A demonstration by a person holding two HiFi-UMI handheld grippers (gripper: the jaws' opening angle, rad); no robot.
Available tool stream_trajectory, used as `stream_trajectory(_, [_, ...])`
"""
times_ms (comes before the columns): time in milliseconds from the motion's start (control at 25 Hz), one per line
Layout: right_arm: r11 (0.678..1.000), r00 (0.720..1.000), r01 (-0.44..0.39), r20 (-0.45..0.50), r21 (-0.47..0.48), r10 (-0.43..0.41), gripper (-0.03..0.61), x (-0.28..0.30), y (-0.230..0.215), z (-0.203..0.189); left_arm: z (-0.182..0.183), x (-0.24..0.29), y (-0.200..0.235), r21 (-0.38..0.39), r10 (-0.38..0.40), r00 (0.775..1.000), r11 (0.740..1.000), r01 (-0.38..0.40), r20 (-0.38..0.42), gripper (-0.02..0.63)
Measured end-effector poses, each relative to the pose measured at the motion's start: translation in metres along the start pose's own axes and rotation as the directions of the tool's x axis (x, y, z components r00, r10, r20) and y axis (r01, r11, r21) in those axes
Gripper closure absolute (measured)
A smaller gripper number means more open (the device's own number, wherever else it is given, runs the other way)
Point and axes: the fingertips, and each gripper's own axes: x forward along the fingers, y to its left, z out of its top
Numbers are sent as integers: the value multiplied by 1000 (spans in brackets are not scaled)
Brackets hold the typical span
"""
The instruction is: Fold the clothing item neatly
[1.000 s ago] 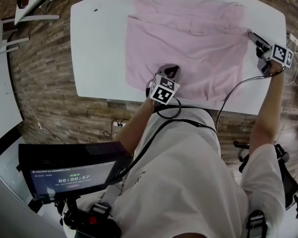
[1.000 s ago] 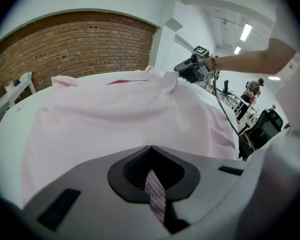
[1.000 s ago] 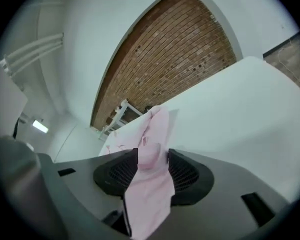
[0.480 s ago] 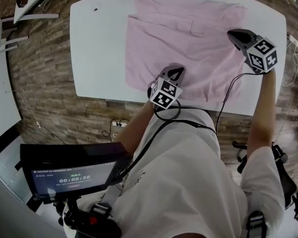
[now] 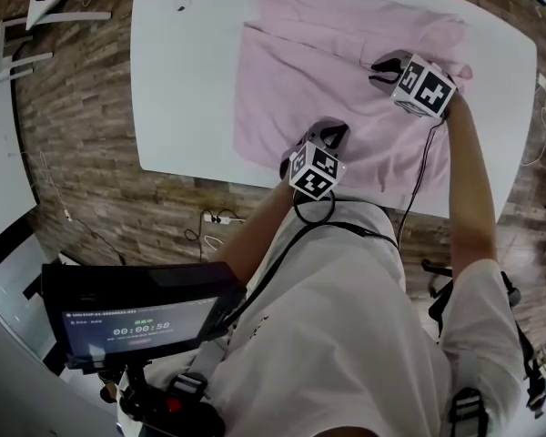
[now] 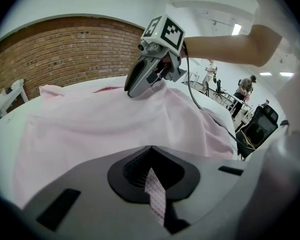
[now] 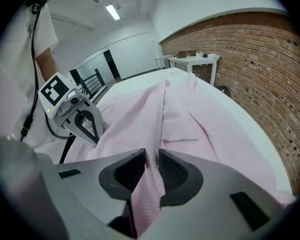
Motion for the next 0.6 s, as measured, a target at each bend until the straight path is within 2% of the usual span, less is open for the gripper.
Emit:
stream_trajectory(80, [1000, 1000, -20, -11, -3, 20, 499, 5, 4, 1, 1, -2, -1, -2, 2, 1000, 1000, -2, 4, 611])
stream_trajectory(160, [1000, 1000, -4, 11, 1, 4, 561, 0, 1, 5, 1, -4, -3, -12, 5, 1000, 1000, -5, 6, 611])
stream_trajectory(320, [992, 990, 124, 72, -25, -122, 563, -23, -23, 20, 0, -9, -1, -40, 26, 999, 999, -25, 18, 611])
stream_trajectory(440, [967, 970, 238, 72, -91, -232, 561, -32, -43, 28, 1, -11, 3, -66, 38, 999, 997, -36, 22, 611])
stream_trajectory(520, [951, 959, 283, 35, -128, -280, 548, -26, -49, 22, -1, -11, 6, -88, 37, 999, 995, -36, 14, 611])
stream_trajectory(560, [946, 956, 292, 9, -140, -293, 533, -20, -50, 15, -1, -12, 8, -96, 41, 999, 995, -39, 15, 611])
stream_trajectory(600, [944, 953, 297, -9, -144, -302, 492, -17, -50, 9, 2, -14, 11, -100, 51, 998, 994, -48, 23, 611])
